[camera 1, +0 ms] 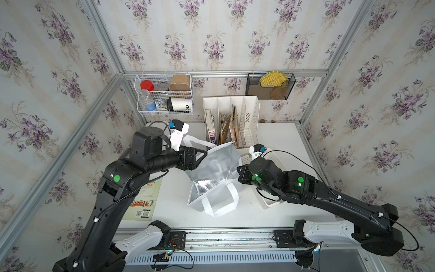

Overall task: Place the ice pack in the delivery bag
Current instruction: Adjust the delivery bag at the center of the board.

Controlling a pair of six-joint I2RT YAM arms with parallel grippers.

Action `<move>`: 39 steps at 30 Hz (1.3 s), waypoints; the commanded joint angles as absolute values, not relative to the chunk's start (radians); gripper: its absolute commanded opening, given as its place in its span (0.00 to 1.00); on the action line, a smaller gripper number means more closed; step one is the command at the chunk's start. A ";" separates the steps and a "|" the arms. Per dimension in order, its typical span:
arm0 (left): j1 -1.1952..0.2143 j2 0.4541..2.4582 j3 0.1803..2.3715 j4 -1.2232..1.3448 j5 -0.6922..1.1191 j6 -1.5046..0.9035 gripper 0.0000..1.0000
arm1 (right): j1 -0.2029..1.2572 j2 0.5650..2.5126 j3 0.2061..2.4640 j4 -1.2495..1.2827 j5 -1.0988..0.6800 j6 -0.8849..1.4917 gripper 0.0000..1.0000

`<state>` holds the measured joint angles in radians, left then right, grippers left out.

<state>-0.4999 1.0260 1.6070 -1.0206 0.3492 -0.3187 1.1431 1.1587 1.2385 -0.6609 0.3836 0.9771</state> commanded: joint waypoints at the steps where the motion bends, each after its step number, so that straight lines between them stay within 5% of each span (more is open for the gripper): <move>1: -0.500 0.989 1.558 -1.077 0.239 -0.277 0.80 | 1.141 1.159 1.246 -0.629 0.446 0.995 0.00; 13: -0.500 0.865 1.329 -1.086 0.069 -0.145 0.79 | 1.139 1.158 1.233 -0.602 0.425 0.972 0.00; 30: -0.469 1.200 1.471 -1.009 -0.021 -0.141 0.77 | 1.138 1.088 1.118 -0.575 0.441 0.992 0.00; 39: -0.408 1.244 1.419 -0.846 0.089 -0.152 0.73 | 0.996 1.062 1.052 -0.481 0.326 0.880 0.17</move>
